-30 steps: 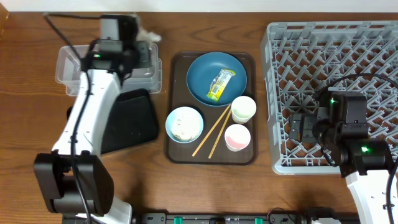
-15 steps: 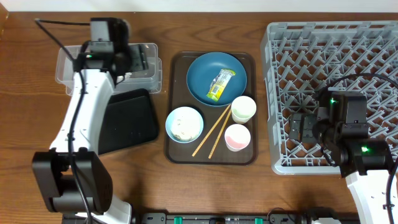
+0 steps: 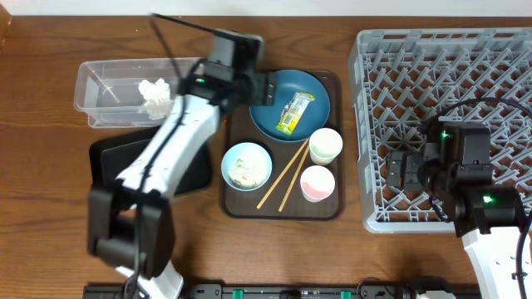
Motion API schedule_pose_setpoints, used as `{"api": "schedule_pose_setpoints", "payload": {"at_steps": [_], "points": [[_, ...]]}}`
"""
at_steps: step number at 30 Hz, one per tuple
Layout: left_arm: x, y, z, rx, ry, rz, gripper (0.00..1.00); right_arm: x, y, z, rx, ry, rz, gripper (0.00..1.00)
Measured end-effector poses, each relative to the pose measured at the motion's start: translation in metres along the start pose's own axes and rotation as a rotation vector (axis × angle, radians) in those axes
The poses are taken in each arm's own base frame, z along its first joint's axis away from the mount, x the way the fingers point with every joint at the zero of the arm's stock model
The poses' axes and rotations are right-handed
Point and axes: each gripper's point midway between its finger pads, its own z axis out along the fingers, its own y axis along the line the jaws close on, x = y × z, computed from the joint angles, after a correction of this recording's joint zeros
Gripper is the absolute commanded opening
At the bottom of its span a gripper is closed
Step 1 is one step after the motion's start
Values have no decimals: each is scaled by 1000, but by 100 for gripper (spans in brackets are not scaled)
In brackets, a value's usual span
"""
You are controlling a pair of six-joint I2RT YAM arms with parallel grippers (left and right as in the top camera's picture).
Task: Sort waste into correct bins and load items into the dishwasher rack
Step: 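Reach left gripper back to the plate and grasp the yellow wrapper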
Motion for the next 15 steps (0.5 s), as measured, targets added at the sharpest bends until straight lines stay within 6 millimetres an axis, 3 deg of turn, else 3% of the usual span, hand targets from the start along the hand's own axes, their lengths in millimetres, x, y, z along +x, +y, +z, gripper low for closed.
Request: {"api": "schedule_pose_setpoints", "payload": {"at_steps": [9,15], "points": [[55,-38,74,44,151,71,86,0,0,0,0,0,0,99],[83,-43,98,45,224,85,84,0,0,0,0,0,0,99]]}}
